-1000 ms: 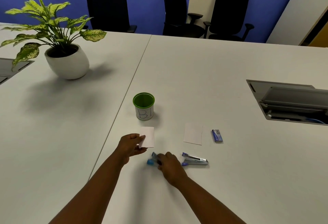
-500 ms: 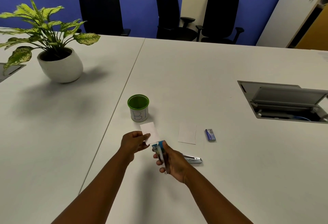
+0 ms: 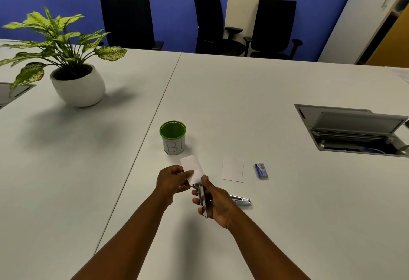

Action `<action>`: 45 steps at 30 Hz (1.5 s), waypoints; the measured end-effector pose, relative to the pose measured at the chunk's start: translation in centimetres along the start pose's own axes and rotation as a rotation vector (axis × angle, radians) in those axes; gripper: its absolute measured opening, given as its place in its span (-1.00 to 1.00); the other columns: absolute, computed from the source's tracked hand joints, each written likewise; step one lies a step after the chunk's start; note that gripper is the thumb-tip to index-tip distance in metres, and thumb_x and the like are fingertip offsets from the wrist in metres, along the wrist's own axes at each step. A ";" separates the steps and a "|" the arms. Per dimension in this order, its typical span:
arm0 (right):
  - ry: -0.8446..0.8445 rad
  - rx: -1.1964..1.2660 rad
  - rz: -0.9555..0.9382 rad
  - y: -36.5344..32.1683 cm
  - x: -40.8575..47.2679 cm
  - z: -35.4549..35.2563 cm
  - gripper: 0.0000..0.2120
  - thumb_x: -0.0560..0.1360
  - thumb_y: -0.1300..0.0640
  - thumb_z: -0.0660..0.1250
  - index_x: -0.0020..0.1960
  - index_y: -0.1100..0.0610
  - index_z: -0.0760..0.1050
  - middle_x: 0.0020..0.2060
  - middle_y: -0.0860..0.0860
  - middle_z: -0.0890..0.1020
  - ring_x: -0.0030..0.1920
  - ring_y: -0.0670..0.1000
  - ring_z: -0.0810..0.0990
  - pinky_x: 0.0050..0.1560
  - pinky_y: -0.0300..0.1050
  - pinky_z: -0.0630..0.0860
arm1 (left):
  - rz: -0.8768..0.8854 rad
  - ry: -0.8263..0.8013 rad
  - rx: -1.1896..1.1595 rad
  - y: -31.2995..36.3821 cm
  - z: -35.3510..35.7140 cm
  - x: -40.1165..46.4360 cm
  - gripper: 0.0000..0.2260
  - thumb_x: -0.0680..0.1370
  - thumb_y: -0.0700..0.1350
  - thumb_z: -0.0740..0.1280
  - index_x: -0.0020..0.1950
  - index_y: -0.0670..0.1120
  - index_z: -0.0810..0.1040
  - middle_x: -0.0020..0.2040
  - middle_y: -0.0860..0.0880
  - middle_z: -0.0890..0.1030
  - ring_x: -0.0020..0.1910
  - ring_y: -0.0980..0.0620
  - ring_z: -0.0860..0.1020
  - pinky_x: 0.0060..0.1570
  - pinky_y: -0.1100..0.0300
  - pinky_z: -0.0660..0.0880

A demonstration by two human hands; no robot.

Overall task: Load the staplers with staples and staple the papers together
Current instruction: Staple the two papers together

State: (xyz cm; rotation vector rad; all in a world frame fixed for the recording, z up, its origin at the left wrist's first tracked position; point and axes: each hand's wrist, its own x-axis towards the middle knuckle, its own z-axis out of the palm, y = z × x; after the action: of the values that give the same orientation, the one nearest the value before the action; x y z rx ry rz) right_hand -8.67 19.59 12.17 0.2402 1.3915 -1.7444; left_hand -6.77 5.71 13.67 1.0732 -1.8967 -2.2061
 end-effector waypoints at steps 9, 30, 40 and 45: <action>0.025 0.065 -0.020 0.0 -0.1 0.0 -0.66 0.49 -0.13 0.24 -0.02 0.14 0.53 -0.11 0.06 0.64 -0.14 0.00 0.62 -0.20 -0.14 0.56 | 0.051 0.016 0.114 -0.1 0.2 -0.1 -0.83 0.43 -0.27 0.43 -0.31 -0.15 0.47 -0.28 -0.11 0.59 -0.30 -0.03 0.60 -0.35 0.24 0.57; 0.115 0.036 -0.021 -0.6 0.8 -0.2 -0.68 0.45 -0.02 0.36 0.01 0.23 0.49 -0.23 0.11 0.57 -0.28 0.00 0.53 -0.35 -0.27 0.55 | -0.042 -0.110 0.065 0.1 0.2 -0.4 -0.81 0.53 -0.13 0.33 -0.24 -0.16 0.41 -0.24 -0.16 0.59 -0.34 -0.08 0.60 -0.44 0.22 0.58; 0.090 0.151 -0.021 -0.8 0.5 -0.1 -0.85 0.46 0.13 0.37 -0.14 0.23 0.52 -0.23 0.10 0.57 -0.24 0.02 0.55 -0.35 -0.30 0.58 | -0.018 -0.104 0.097 -0.1 0.1 -0.3 -0.81 0.52 -0.19 0.34 -0.24 -0.16 0.38 -0.25 -0.16 0.58 -0.39 -0.03 0.60 -0.44 0.24 0.57; 0.112 0.071 -0.075 -0.7 1.0 0.0 -0.88 0.47 0.13 0.36 -0.15 0.19 0.50 -0.20 0.08 0.57 -0.20 0.01 0.56 -0.32 -0.28 0.55 | -0.013 -0.110 0.100 0.0 0.3 -0.4 -0.77 0.52 -0.19 0.34 -0.29 -0.14 0.36 -0.28 -0.15 0.56 -0.39 -0.04 0.58 -0.41 0.23 0.59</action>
State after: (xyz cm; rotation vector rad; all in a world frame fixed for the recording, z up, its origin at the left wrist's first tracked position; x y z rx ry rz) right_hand -9.79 19.07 11.99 0.3325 1.4353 -1.8693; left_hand -6.62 6.12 13.79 0.9988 -2.0713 -2.2429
